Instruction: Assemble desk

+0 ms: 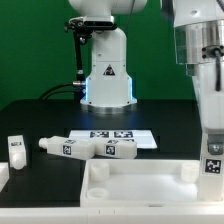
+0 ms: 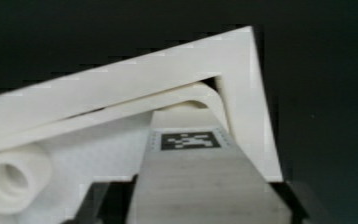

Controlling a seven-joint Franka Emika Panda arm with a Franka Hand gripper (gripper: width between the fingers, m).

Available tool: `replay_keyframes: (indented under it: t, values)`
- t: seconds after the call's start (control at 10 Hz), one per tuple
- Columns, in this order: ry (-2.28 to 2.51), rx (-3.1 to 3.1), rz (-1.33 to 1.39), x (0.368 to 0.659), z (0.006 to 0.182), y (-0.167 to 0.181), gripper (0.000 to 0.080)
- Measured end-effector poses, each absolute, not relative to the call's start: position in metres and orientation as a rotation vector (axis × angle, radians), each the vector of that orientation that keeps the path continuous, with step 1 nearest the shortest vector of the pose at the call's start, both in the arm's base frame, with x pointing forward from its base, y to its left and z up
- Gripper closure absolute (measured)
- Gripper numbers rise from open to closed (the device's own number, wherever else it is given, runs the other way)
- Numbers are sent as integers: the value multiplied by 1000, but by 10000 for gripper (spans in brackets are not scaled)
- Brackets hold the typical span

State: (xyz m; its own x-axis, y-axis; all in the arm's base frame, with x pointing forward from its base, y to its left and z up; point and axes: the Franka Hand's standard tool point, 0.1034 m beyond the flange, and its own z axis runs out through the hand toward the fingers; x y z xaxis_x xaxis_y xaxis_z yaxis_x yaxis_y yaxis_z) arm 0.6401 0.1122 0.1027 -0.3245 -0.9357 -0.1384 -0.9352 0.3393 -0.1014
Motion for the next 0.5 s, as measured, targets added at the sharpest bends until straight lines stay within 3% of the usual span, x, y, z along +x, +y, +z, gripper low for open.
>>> replay_keyframes:
  t: [0.2, 0.4, 0.5]
  values:
    - [2453, -1679, -10, 640, 103, 110, 514]
    - [2452, -1681, -10, 640, 103, 111, 264]
    - [2452, -1681, -10, 640, 103, 111, 264]
